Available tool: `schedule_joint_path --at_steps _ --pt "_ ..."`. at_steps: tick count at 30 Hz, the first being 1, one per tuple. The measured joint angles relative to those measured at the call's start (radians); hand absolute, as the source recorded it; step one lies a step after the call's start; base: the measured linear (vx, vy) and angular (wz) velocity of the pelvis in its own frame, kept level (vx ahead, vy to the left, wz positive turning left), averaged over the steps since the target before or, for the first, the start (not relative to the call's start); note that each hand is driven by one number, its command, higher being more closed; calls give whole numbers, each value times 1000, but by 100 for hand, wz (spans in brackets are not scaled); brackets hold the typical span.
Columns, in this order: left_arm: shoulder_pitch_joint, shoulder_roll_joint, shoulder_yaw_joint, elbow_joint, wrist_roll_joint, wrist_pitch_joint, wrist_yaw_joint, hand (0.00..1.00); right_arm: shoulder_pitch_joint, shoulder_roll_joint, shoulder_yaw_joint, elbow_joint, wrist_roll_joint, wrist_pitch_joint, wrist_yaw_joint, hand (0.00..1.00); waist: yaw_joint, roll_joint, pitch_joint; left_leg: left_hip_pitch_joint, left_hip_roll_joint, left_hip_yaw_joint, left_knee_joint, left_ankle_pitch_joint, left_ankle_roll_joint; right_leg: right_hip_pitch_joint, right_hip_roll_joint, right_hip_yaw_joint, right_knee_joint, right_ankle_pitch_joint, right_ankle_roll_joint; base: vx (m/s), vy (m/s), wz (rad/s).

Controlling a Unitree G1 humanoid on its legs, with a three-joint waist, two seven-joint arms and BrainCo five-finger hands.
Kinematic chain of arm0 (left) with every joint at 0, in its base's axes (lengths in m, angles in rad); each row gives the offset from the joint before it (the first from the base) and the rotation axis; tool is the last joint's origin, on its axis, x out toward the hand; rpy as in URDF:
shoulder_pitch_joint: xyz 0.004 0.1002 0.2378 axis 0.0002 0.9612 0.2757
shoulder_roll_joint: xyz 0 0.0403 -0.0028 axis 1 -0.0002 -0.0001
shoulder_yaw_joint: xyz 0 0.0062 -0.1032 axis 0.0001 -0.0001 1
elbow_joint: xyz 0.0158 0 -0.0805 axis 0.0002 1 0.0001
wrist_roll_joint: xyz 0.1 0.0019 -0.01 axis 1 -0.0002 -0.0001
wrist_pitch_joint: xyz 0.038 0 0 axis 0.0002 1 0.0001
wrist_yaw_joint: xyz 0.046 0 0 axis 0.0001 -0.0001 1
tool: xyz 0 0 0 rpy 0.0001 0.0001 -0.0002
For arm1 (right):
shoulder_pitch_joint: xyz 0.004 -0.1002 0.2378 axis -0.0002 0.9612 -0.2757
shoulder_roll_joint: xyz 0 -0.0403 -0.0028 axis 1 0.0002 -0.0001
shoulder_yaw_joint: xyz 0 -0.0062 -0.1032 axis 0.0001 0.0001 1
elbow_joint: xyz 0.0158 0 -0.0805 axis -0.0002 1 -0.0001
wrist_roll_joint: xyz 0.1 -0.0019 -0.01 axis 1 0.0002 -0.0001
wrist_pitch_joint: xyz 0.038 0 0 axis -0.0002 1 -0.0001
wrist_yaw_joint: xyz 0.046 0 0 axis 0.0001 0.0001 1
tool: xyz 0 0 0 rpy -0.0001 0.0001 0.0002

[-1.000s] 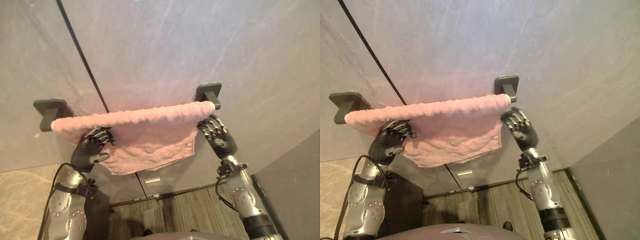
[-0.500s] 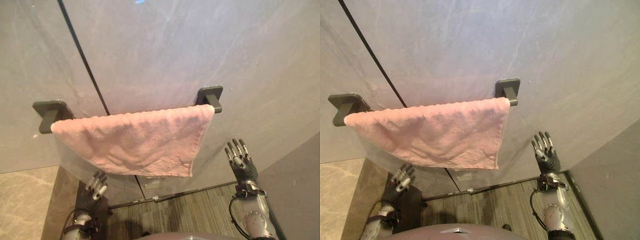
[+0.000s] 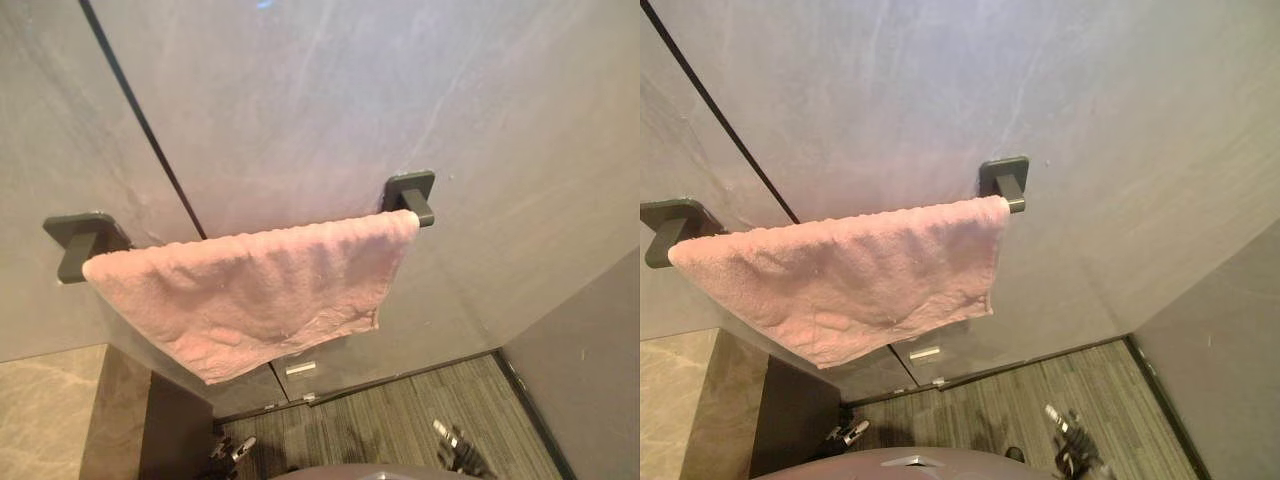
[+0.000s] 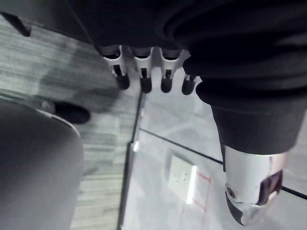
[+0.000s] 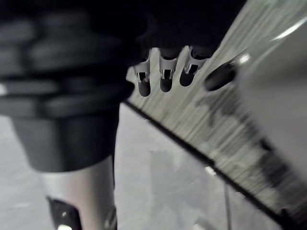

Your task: Organize washtable

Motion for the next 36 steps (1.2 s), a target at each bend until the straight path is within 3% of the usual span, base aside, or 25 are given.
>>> schedule_joint_path --at_steps 2,5,9,13,16,17,18,19,20,21,22,23,24,25,26,28,30,32,36 --pt "-10 -4 -1 0 12 10 20 0 1 1 -69 18 -67 25 -28 0 -7 7 5 12 0 6 0 -1 0 3 -1 3 4 -1 -1 -49 6 -8" --pt "-21 -6 -2 20 11 24 45 0 -2 1 -158 15 -66 31 -67 0 -27 10 8 14 1 12 0 -8 -9 0 0 8 6 -4 -4 -63 0 -7" --pt "-34 -6 -3 28 9 38 64 0 -6 4 -208 15 -85 32 -81 0 -30 16 24 6 9 21 16 -14 -14 -10 7 17 19 -8 -11 -46 -21 -6" --pt "-45 0 1 22 -8 38 74 0 -52 6 -176 15 -84 31 -90 0 -36 21 76 -106 42 1 213 -91 -25 -29 28 5 53 -24 -31 -51 -73 8" --pt "-60 -11 1 20 -12 32 86 0 -127 -5 -131 12 -82 28 -101 0 -37 47 123 -206 71 -52 328 -90 -68 -94 54 -30 134 -32 -51 -84 -121 39" --pt "-68 -1 36 19 -13 35 92 0 -156 4 -105 2 -83 20 -102 0 -35 24 129 -223 64 -74 328 -86 -103 -121 34 -65 136 -37 -79 277 -134 40" --pt "-76 -23 83 10 -14 38 94 0 -187 4 -98 -9 -83 10 -101 0 -25 34 171 -268 98 -51 623 -174 -63 -131 39 -85 186 -50 -97 507 -114 28" --pt "-62 -38 101 0 -14 40 96 0 -195 2 -96 -35 -83 8 -101 0 -18 44 176 -294 129 -35 820 -195 -56 -140 49 -84 222 -66 -113 871 -43 -5" --pt "-30 -56 125 -9 -13 43 94 0 -186 0 -93 -87 -83 3 -100 0 -13 53 173 -291 176 -20 1062 -179 -60 -155 63 -84 268 -88 -123 845 39 3" --pt "-17 -59 126 -9 -12 47 90 0 -176 -2 -90 -120 -83 -1 -98 0 -12 63 167 -259 201 -21 1161 -96 -60 -170 63 -96 304 -99 -128 770 45 17" --pt "-13 -62 126 -12 -12 50 89 0 -173 -7 -90 -125 -83 -3 -97 0 -15 69 161 -236 209 -25 1144 -6 -63 -178 62 -107 316 -101 -128 451 -10 90" --pt "-25 -69 117 -9 -11 55 87 0 -161 -25 -89 -117 -85 2 -99 0 -39 84 141 -187 207 -47 948 158 -98 -203 51 -163 334 -121 -107 260 -23 104" --pt "-36 -55 119 -8 -12 55 87 0 -153 -16 -86 -95 -86 10 -100 0 -35 47 140 -142 195 -22 861 124 -108 -203 35 -151 310 -123 -107 288 -42 97" --pt "-40 -48 120 -8 -12 55 87 0 -148 -12 -85 -89 -87 11 -100 0 -36 37 140 -127 190 -16 836 118 -111 -198 32 -147 294 -119 -110 575 26 67" --pt "-35 -25 132 -10 -10 62 91 0 -123 3 -95 -39 -96 11 -100 0 -41 22 133 -35 218 40 818 41 -120 -136 27 -198 218 -64 -125 561 33 86" --pt "-45 -41 102 -19 -9 68 89 0 -106 -3 -114 -17 -109 21 -106 0 -73 45 116 37 246 53 585 44 -129 -159 25 -283 259 -70 -133 201 55 136" --pt "-103 -61 23 -58 -9 63 82 0 -107 -17 -141 17 -125 33 -107 0 -88 64 95 85 242 40 292 -2 -140 -233 -5 -377 318 -81 -145 -161 56 164" --pt "-115 -51 -33 -78 -10 51 82 0 -125 -17 -140 19 -144 40 -107 0 -82 59 96 102 251 56 160 -9 -143 -249 -14 -405 299 -78 -143 -151 123 94" --pt "-116 -34 -121 -95 -10 50 67 0 -182 -29 -134 2 -142 40 -120 0 -82 68 104 102 256 77 86 -77 -173 -282 -42 -446 344 -71 -131 -152 155 39"
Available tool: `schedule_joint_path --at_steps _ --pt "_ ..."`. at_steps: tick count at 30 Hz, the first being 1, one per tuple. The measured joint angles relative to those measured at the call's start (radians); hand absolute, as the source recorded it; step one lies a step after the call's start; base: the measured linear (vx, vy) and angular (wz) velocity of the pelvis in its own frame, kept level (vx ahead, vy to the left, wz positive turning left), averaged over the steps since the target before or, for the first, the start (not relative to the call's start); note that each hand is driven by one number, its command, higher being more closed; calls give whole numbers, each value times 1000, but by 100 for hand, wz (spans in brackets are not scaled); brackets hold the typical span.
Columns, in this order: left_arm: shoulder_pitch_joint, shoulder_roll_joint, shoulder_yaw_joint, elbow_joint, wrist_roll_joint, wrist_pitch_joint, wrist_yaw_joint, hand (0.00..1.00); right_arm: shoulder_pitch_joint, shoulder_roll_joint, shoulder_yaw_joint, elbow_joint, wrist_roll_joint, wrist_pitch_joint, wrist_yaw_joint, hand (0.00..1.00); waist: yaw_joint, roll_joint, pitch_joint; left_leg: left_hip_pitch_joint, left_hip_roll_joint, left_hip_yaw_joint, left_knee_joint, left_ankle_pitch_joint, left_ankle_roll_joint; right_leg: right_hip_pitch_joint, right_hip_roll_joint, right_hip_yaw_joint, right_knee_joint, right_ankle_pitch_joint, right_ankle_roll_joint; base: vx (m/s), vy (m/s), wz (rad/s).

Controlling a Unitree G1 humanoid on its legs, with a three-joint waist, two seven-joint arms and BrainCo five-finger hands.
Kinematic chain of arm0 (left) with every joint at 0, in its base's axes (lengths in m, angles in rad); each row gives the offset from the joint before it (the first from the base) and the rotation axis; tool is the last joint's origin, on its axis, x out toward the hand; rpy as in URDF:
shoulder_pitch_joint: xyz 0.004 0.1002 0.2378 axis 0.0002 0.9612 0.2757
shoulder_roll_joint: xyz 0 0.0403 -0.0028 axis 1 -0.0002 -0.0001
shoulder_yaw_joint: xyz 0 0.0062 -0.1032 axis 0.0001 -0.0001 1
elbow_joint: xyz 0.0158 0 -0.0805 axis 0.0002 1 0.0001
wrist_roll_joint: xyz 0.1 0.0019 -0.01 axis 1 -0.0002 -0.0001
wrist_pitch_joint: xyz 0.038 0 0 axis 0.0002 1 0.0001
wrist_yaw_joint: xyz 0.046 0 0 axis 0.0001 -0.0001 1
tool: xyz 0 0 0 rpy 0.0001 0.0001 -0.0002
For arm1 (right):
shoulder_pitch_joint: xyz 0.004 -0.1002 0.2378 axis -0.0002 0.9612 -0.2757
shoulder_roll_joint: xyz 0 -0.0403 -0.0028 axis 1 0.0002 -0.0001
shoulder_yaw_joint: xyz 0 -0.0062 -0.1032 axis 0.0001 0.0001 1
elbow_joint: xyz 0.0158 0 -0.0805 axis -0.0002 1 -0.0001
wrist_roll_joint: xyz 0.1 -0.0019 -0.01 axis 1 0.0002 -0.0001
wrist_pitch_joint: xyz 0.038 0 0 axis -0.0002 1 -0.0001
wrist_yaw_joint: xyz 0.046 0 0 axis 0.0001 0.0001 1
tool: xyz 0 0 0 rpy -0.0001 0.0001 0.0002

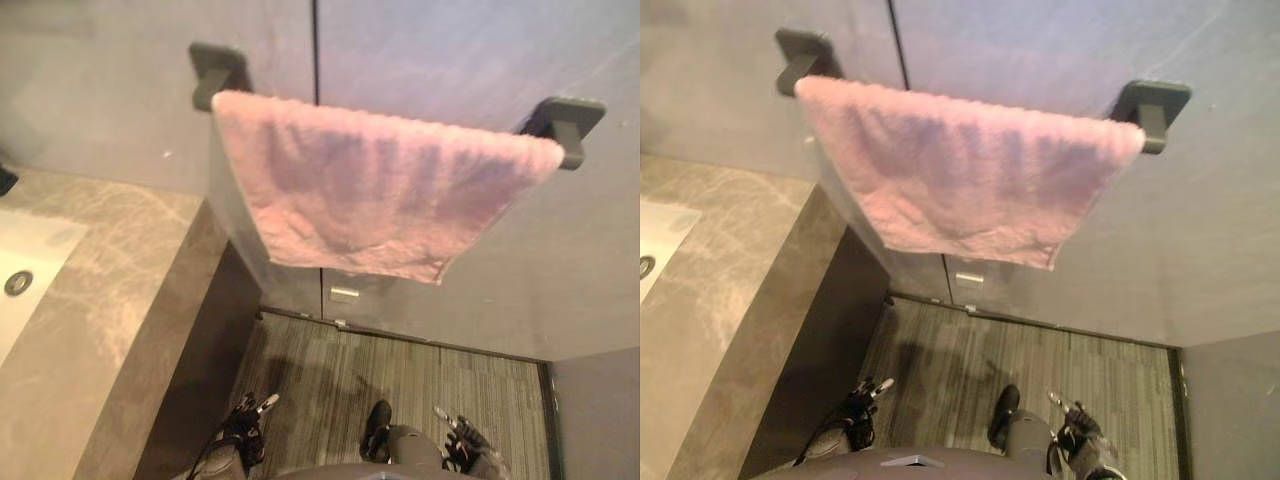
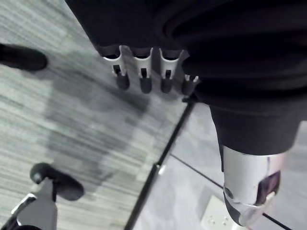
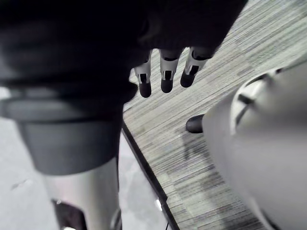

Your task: Organize washtable

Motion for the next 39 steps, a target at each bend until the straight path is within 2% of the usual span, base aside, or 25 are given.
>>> schedule_joint_path --at_steps 1,3,4,6,7,8,11,13,15,17,18,19,20,21,22,26,29,30,31,32,33,34,35,37,39 --pt "0 0 -21 0 0 -2 -5 0 -6 -3 15 -6 0 -11 -3 0 0 -3 7 16 -23 23 -22 -7 -10 2 -24 5 15 8 12 -199 200 27" --pt "-1 5 -40 -1 5 -11 -4 0 -9 -5 65 -21 2 -20 -4 0 1 -19 32 41 -73 52 -44 -12 -6 9 -68 23 33 25 37 -253 237 23" --pt "1 18 -40 3 20 -15 0 0 -9 0 119 -38 1 -18 -2 0 1 -38 64 54 -119 50 -48 -28 21 16 -112 47 38 48 71 -256 244 19" --pt "0 32 -41 6 29 -15 5 0 -8 5 139 -38 1 -18 0 0 0 -47 84 53 -139 33 -48 -40 36 20 -129 89 37 65 96 -204 211 30" --pt "0 42 -41 11 43 -16 8 0 0 11 151 -40 2 -20 0 0 0 -51 93 51 -150 13 -47 -50 52 22 -132 153 38 76 112 -200 250 55" --pt "0 70 -40 43 52 -19 19 0 15 27 154 -44 2 -28 0 0 4 -74 104 46 -169 -15 -24 -56 62 30 -129 306 40 90 132 -182 280 59" --pt "42 94 -12 89 73 -14 37 0 64 44 163 -82 10 -29 5 0 3 -81 97 -13 -145 -92 84 -95 80 75 -90 489 36 93 165 -129 209 67" --pt "67 95 21 91 83 -13 40 0 82 44 172 -85 19 -30 11 0 9 -93 90 -28 -135 -113 104 -103 76 77 -66 535 69 56 198 -47 -44 42" --pt "114 99 55 115 104 -3 38 0 90 51 206 -85 17 -30 16 0 33 -126 62 -47 -133 -117 125 -114 65 94 -58 569 20 -23 242 -65 -172 -3" --pt "115 91 79 132 124 5 37 0 89 48 234 -96 16 -32 17 0 31 -112 50 -81 -113 -151 134 -114 68 100 -29 559 -29 -19 256 -98 -145 17" --pt "120 74 80 133 133 5 37 0 98 30 241 -119 8 -32 17 0 34 -85 39 -104 -106 -190 124 -107 83 100 -10 569 -39 -17 251 -78 -61 35" --pt "120 65 79 133 137 4 37 0 97 27 248 -123 -3 -33 16 0 32 -75 38 -116 -102 -205 123 -100 76 77 9 598 28 -36 245 -22 -73 46" --pt "116 80 81 134 138 4 38 0 100 27 285 -123 -6 -33 16 0 29 -110 29 -120 -132 -224 115 -90 68 51 7 647 114 -129 210 -7 -87 49" --pt "108 79 79 141 138 5 39 0 101 20 313 -124 -12 -35 15 0 35 -104 21 -131 -129 -240 113 -78 77 53 8 630 107 -136 216 -16 -95 47" --pt "108 77 78 140 138 4 41 0 100 19 323 -125 -14 -37 14 0 42 -96 13 -139 -128 -249 110 -73 81 52 8 622 98 -135 213 -17 -58 38" --pt "62 72 32 135 129 2 61 0 92 -10 387 -152 -52 -45 7 0 46 -48 7 -243 -115 -362 99 10 7 41 20 569 57 -121 191 -20 -32 74" --pt "19 76 2 108 127 0 82 0 76 -11 383 -147 -53 -59 -8 0 40 -30 56 -316 -98 -407 132 74 -29 93 38 471 6 -92 157 -62 -17 117" --pt "15 76 -4 100 127 0 84 0 72 -11 381 -141 -56 -58 -11 0 38 -29 62 -335 -99 -394 150 96 -35 101 43 464 11 -93 154 -143 89 136" --pt "15 79 -11 79 128 -4 86 0 61 -9 377 -128 -73 -57 -21 0 42 -28 75 -364 -104 -352 163 152 -22 111 56 461 22 -100 121 -172 88 137" --pt "7 88 -14 78 128 -10 88 0 50 -5 371 -112 -82 -57 -28 0 41 -58 69 -353 -113 -302 113 212 5 114 21 421 5 -100 100 -103 56 121" --pt "0 89 -4 73 127 -11 86 0 42 -2 357 -111 -82 -59 -29 0 49 -63 78 -367 -116 -252 210 150 50 114 6 392 10 -90 95 35 10 88" --pt "0 89 3 73 127 -9 86 0 40 -1 337 -113 -82 -63 -32 0 49 -67 84 -396 -120 -178 422 45 104 121 -9 377 10 -84 91 257 24 54" --pt "12 87 1 75 129 -8 85 0 50 -8 313 -114 -82 -65 -35 0 47 -65 86 -397 -115 -118 676 -41 126 143 -20 358 1 -71 89 228 57 58" --pt "26 78 2 83 131 -7 81 0 76 -10 280 -111 -81 -57 -36 0 25 -50 79 -319 -88 -74 856 -74 115 178 -29 315 -45 -37 93 226 94 72" --pt "27 70 -7 84 140 -4 70 0 93 -8 224 -109 -80 -54 -36 0 -1 -36 64 -227 -31 -60 834 -67 105 171 -43 260 -84 13 107 149 89 87"
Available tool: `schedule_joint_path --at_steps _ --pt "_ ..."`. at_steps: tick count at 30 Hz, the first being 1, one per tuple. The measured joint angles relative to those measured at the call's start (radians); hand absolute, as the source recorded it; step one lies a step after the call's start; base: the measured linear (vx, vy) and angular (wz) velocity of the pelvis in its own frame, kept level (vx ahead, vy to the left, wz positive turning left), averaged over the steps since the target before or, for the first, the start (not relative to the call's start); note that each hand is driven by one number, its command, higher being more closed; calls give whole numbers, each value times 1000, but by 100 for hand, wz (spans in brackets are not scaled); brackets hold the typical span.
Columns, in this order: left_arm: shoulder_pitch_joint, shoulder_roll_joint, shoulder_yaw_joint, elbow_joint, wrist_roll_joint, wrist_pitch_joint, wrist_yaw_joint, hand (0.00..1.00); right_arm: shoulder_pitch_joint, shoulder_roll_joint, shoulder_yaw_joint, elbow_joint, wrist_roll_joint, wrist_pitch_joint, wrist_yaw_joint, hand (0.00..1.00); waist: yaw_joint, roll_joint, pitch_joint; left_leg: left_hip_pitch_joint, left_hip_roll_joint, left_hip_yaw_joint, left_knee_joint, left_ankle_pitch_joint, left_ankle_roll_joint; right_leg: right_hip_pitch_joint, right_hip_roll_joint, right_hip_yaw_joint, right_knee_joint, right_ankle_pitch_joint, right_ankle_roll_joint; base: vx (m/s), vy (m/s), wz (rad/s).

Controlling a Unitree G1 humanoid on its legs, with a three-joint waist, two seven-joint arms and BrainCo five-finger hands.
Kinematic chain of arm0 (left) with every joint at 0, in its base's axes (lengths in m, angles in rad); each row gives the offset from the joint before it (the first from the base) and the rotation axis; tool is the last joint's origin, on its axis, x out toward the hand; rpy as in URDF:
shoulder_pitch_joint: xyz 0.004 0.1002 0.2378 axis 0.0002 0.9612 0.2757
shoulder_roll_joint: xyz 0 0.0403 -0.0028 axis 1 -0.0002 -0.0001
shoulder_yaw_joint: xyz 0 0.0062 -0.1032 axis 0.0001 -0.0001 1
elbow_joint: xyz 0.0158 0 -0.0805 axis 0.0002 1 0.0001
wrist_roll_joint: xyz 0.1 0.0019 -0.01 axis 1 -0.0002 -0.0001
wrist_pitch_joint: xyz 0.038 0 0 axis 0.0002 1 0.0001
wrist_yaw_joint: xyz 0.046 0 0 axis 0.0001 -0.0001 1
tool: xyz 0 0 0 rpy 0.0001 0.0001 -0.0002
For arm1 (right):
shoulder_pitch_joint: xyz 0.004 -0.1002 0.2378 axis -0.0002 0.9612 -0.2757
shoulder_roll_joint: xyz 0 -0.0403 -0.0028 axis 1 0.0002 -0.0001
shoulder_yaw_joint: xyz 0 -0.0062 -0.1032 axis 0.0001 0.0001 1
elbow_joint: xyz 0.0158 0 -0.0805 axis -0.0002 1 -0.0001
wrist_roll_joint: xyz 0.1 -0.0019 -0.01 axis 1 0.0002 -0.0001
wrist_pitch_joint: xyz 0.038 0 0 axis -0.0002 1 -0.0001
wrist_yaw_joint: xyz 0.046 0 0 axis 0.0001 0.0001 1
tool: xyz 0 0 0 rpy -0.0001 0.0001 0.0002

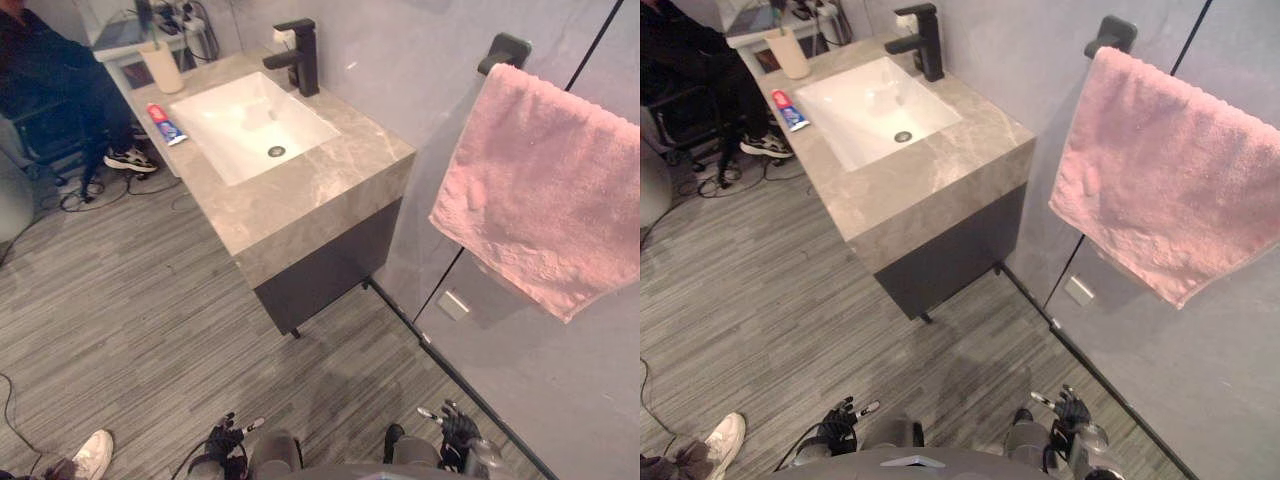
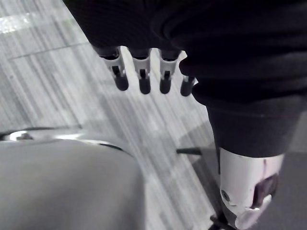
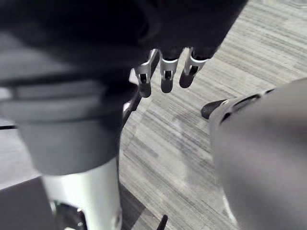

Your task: Organize washtable

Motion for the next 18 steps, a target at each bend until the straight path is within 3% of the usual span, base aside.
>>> schedule_joint_path --at_steps 1,2,5,7,10,11,12,13,14,15,17,18 --pt "-2 -10 -11 -1 3 2 -8 0 0 0 -34 7 1 2 -1 0 -3 13 -8 40 27 -1 -96 66 -10 -29 -5 -20 5 20 12 -65 106 78" --pt "-15 -21 -36 6 22 10 -11 0 1 1 -87 18 2 4 -2 0 -7 15 -24 91 -9 9 -293 21 -76 -71 -23 -33 10 44 25 -136 110 85" --pt "-33 6 -110 6 61 19 -20 0 1 29 -122 81 6 24 -2 0 -25 -19 -39 153 -39 17 -568 -43 -94 -90 -16 -12 -25 74 18 -146 148 96" --pt "-43 13 -140 8 80 20 -28 0 -2 28 -122 80 6 23 -1 0 -24 -14 -36 174 -47 31 -630 -79 -86 -97 -26 -12 -22 89 31 -170 231 32" --pt "-64 18 -170 9 98 16 -29 0 -18 30 -102 77 7 21 0 0 -15 -37 -26 191 -118 54 -667 -100 -56 -102 -83 26 -37 141 50 -213 209 -4" --pt "-74 28 -182 8 98 12 -26 0 -23 32 -88 76 7 20 0 0 -8 -43 -21 179 -140 56 -645 -109 -37 -100 -98 46 -67 193 59 -285 194 -23" --pt "-83 36 -186 9 98 6 -25 0 -27 29 -71 73 7 17 0 0 -5 -39 -18 145 -145 66 -602 -114 -14 -102 -95 69 -121 300 61 -304 187 -26" --pt "-84 36 -186 13 98 3 -25 0 -31 28 -68 71 9 16 1 0 -2 -29 -18 129 -137 72 -596 -109 -5 -102 -87 86 -151 354 62 -93 108 -17" --pt "-84 30 -183 27 98 -4 -23 0 -49 27 -71 66 33 16 2 0 -2 -6 -6 127 -114 75 -607 -116 19 -118 -49 135 -50 261 51 212 -63 16" --pt "-84 42 -177 34 98 -4 -23 0 -45 33 -71 67 40 17 2 0 0 -10 -3 121 -111 65 -620 -107 24 -123 -22 158 97 104 42 368 -173 34" --pt "-57 47 -165 39 92 -1 -23 0 -33 44 -71 71 39 17 3 0 6 -21 -9 114 -103 33 -635 -82 17 -90 29 160 211 -41 29 357 -291 51" --pt "-53 46 -148 37 94 -2 -24 0 -29 47 -71 71 39 16 5 0 7 -23 -10 114 -102 21 -642 -73 13 -70 44 162 210 -68 30 302 -310 42"
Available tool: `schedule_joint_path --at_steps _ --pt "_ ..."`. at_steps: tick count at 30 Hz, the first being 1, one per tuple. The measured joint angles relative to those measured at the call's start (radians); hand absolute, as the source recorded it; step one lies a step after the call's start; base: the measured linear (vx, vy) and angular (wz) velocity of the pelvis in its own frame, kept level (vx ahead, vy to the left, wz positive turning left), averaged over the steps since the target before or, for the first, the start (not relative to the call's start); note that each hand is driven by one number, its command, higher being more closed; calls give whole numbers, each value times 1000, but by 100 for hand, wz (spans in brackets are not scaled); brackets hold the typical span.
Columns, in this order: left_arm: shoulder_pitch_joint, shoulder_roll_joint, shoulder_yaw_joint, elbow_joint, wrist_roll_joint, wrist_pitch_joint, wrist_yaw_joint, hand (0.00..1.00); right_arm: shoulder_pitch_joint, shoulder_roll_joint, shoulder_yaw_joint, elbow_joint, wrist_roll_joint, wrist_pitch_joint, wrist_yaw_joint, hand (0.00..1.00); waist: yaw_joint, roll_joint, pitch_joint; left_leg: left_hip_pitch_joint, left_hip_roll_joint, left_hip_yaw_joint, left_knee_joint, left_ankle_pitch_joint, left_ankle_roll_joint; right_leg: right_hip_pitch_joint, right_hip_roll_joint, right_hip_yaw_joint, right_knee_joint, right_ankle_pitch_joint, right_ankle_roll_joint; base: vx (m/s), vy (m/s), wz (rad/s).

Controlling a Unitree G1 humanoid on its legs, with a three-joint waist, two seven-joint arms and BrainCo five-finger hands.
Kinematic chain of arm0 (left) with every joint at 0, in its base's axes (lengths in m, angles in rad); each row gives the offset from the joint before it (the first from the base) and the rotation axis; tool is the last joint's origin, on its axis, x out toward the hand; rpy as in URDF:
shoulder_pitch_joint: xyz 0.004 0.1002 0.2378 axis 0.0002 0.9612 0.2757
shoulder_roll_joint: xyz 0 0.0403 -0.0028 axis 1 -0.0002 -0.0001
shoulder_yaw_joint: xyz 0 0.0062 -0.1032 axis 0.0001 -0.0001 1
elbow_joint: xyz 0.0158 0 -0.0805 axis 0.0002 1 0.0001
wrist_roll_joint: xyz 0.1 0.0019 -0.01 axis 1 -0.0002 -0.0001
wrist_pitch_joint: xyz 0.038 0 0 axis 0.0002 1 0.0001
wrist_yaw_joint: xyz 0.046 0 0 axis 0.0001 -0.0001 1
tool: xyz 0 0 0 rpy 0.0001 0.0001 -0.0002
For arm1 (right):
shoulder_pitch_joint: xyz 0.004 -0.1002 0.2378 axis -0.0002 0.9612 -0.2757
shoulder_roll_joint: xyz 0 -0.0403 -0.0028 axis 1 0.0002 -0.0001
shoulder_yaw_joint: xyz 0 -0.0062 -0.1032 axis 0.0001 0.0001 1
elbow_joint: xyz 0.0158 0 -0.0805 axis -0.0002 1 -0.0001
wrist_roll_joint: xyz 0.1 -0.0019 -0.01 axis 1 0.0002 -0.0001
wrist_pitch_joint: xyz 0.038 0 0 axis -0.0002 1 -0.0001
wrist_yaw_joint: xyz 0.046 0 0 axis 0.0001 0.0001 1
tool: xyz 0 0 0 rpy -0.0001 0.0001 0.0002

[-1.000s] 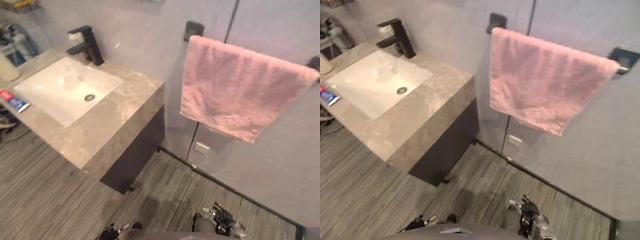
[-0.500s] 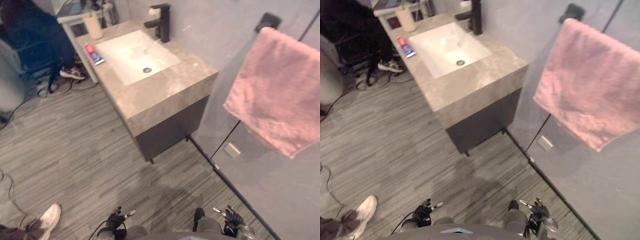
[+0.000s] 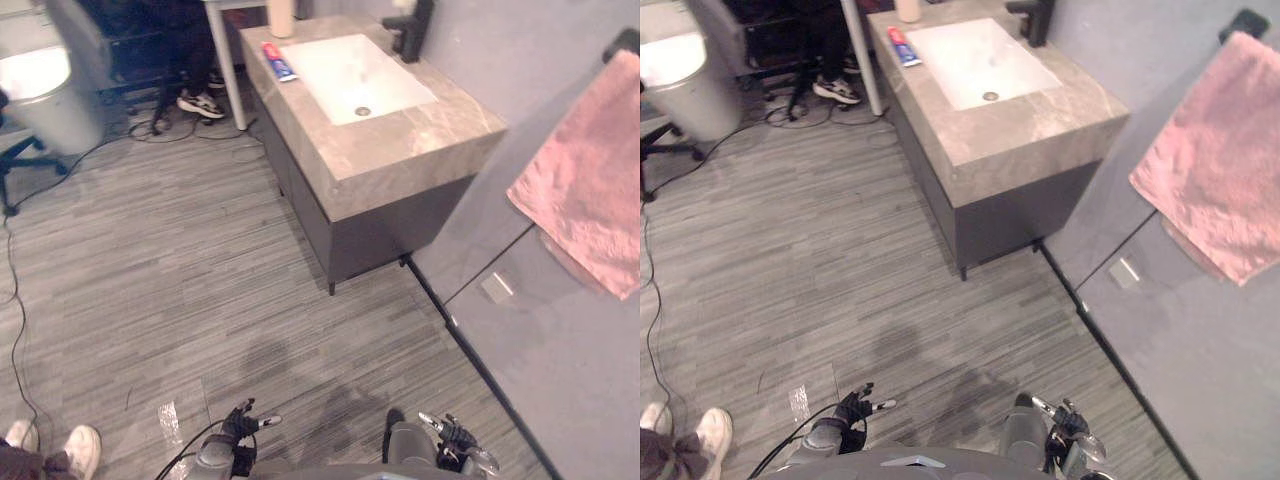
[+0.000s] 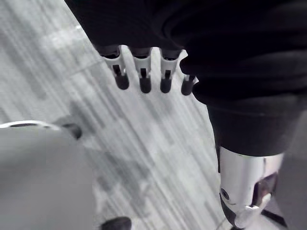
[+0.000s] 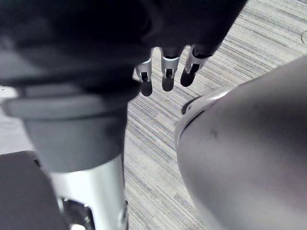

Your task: Organize washtable

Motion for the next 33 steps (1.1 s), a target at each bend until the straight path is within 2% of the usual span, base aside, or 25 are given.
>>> schedule_joint_path --at_steps 3,7,13,17,19,20,21,22,24,25,26,27,28,29,30,31,33 --pt "25 5 45 11 6 8 1 0 9 8 10 1 -3 -2 7 0 23 -24 -29 -17 -7 -12 -51 44 -23 51 28 34 -167 -11 9 190 -263 3" --pt "23 1 81 41 13 18 10 0 4 3 22 1 -32 -2 6 0 23 -9 -44 -34 17 -40 -131 116 -40 42 64 20 -250 23 -9 197 -236 7" --pt "21 -6 118 64 11 28 20 0 9 7 44 4 -42 -2 6 0 24 -17 -63 -36 11 -57 -145 125 -38 71 64 11 -318 60 -9 182 -65 5" --pt "19 -6 118 75 12 27 21 0 25 10 52 12 -45 -2 7 0 22 -25 -79 -45 1 -113 -142 128 -34 102 54 -33 -336 60 -12 68 14 33" --pt "16 -7 118 72 10 27 22 0 29 9 52 13 -51 -2 7 0 23 -24 -76 -62 -9 -145 -99 128 -33 113 44 -49 -321 42 -28 48 0 63" --pt "11 -4 117 64 8 27 23 0 36 9 57 12 -52 -2 7 0 21 -31 -72 -109 -28 -172 -9 128 -33 116 24 -62 -286 16 -35 -10 -10 97" --pt "3 -4 117 45 4 26 24 0 39 7 55 12 -50 -3 8 0 21 -32 -47 -147 -43 -194 102 127 -34 139 12 -57 -247 -12 -50 -56 -10 104" --pt "3 -4 117 37 3 24 23 0 38 6 50 11 -50 -5 8 0 22 -32 -31 -158 -47 -201 147 127 -34 155 9 -50 -232 -28 -55 -104 -7 100" --pt "3 2 122 27 -1 7 24 0 34 2 46 10 -51 -18 8 0 37 -51 5 -204 -48 -205 260 101 -37 185 -8 -33 -199 -91 -50 -172 -15 60" --pt "10 -7 142 27 -2 3 24 0 31 -2 39 9 -51 -18 8 0 53 -28 5 -234 -36 -204 278 59 -28 182 5 -34 -190 -101 -52 -182 -10 24" --pt "28 -22 165 31 -2 7 23 0 25 -11 34 9 -51 -20 7 0 51 -9 11 -265 -29 -201 253 54 -28 182 18 -33 -192 -105 -47 -134 7 6" --pt "37 -29 173 31 -3 8 23 0 24 -14 31 10 -51 -19 7 0 52 -3 13 -279 -25 -201 227 55 -28 181 23 -32 -194 -110 -38 -42 83 -11" --pt "69 -51 211 29 -21 6 25 0 28 -13 23 9 -48 -19 7 0 56 10 9 -293 -7 -200 139 84 -37 181 43 -20 -214 -111 -36 21 109 -30" --pt "76 -50 218 32 -21 7 25 0 30 -12 19 11 -50 -19 6 0 65 8 6 -283 -1 -190 140 106 -40 183 48 -4 -222 -113 -33 133 160 -53" --pt "89 -45 239 41 -22 9 24 0 36 -7 19 13 -51 -18 7 0 83 1 -6 -290 -11 -156 145 102 -26 191 45 37 -256 -115 -28 184 134 -44" --pt "92 -44 245 40 -22 10 24 0 35 -3 19 13 -52 -17 8 0 81 -17 -15 -295 -20 -152 150 96 -16 193 38 46 -269 -116 -25 270 183 -36" --pt "93 -36 276 41 -20 16 23 0 33 8 -4 13 -71 -14 8 0 81 -44 -27 -306 -61 -125 181 57 22 191 -8 57 -286 -131 1 276 210 -11"
